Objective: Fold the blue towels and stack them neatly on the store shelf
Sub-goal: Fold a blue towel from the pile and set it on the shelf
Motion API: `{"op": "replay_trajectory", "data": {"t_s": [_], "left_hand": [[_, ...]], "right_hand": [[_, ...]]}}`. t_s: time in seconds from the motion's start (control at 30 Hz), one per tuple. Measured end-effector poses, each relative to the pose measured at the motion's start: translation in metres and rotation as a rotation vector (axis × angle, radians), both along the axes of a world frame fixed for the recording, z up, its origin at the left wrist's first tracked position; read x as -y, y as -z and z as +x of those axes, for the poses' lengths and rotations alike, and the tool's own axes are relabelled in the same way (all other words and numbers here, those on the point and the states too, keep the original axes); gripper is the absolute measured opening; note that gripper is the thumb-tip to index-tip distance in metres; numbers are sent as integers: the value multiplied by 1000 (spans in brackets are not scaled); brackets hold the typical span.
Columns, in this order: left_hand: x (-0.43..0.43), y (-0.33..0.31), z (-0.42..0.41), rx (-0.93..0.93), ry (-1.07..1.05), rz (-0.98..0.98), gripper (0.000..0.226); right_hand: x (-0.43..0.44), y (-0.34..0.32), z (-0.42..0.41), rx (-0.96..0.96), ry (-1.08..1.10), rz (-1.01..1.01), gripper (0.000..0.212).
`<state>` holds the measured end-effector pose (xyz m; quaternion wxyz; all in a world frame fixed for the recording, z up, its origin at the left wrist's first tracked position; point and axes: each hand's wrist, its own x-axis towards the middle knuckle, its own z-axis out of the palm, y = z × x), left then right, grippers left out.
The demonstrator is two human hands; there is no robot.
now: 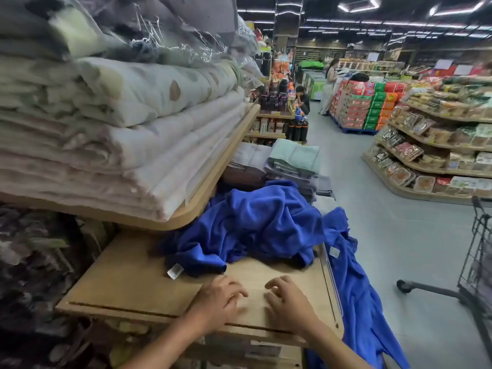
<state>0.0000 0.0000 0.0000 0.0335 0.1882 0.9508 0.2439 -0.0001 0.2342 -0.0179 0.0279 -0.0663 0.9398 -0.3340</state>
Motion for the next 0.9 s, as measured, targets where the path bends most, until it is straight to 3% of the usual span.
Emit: {"op": "replay_trajectory", "data": {"t_s": [0.13, 0.27, 0.5, 0.73, 0.9], "left_hand": [[2, 21, -17, -155, 20, -114, 30], [5, 40, -19, -231, 22, -121, 32], [5, 47, -16, -281, 43, -123, 33], [5, 52, -17, -382, 79, -112, 31], [6, 47, -10, -395, 58, -48, 29]], "right_hand": [[0, 11, -23, -273, -45, 211, 17], [4, 27, -34, -424, -72, 327, 20], [2, 43, -44, -529, -48, 422, 23], [2, 41, -48, -522, -32, 375, 8], [4, 35, -42, -563, 16, 313, 16]]}}
